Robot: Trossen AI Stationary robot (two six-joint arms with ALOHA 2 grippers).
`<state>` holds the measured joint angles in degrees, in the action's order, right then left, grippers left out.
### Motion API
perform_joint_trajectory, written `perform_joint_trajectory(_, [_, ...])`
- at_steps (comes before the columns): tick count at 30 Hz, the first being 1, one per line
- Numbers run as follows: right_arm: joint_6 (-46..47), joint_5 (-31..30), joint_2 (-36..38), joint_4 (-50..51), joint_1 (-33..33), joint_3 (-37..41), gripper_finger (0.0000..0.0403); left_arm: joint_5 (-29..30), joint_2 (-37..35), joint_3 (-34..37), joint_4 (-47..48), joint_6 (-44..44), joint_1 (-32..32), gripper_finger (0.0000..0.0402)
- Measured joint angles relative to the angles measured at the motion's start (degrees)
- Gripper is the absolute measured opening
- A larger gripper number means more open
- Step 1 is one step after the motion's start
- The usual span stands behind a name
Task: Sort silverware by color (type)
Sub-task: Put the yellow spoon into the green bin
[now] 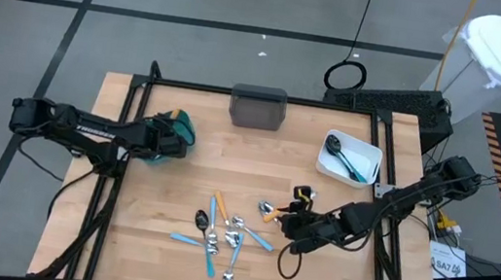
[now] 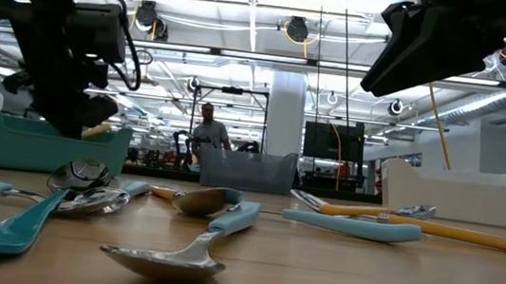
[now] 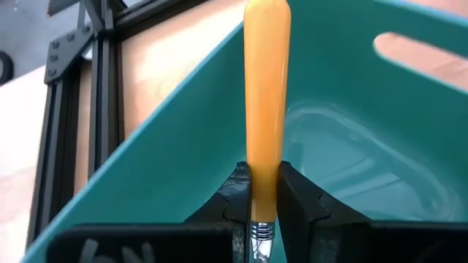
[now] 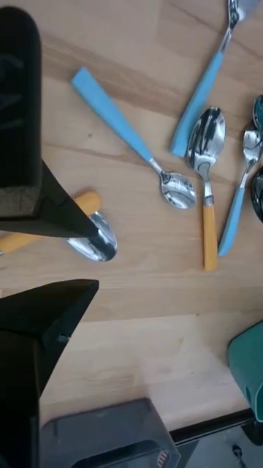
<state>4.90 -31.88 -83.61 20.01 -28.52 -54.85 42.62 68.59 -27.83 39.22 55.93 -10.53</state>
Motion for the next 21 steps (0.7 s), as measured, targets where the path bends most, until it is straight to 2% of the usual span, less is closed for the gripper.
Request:
perform_joint_trajectory(3, [-0.15, 0.02, 0.00, 0.00, 0.55, 0.00, 0.0098, -0.59, 1.40, 0.00, -0.07, 1.28, -0.06, 0.0056])
perform_joint_trajectory(9, [-1.08, 0.09, 0.00, -0.02, 1.62, 0.00, 0.0098, 0.56, 2.30, 0.01, -0.07, 0.44, -0.72, 0.0138])
perform_joint_trajectory(12, [-1.08, 0.17, 0.00, -0.38, 2.01, 0.00, 0.0098, 0.74, 1.95, -0.85, 0.04, -2.75, -0.42, 0.0167])
perform_joint_trajectory(17, [-1.08, 0.38, 0.00, -1.69, 2.22, 0.00, 0.0098, 0.98, 1.83, -4.57, 2.01, -6.04, 1.55, 0.0184])
perform_joint_trajectory(21, [-0.07, 0.58, 0.00, -1.24, 2.22, 0.00, 0.0098, 1.15, 1.82, -7.96, 2.78, -6.30, 5.55, 0.0186])
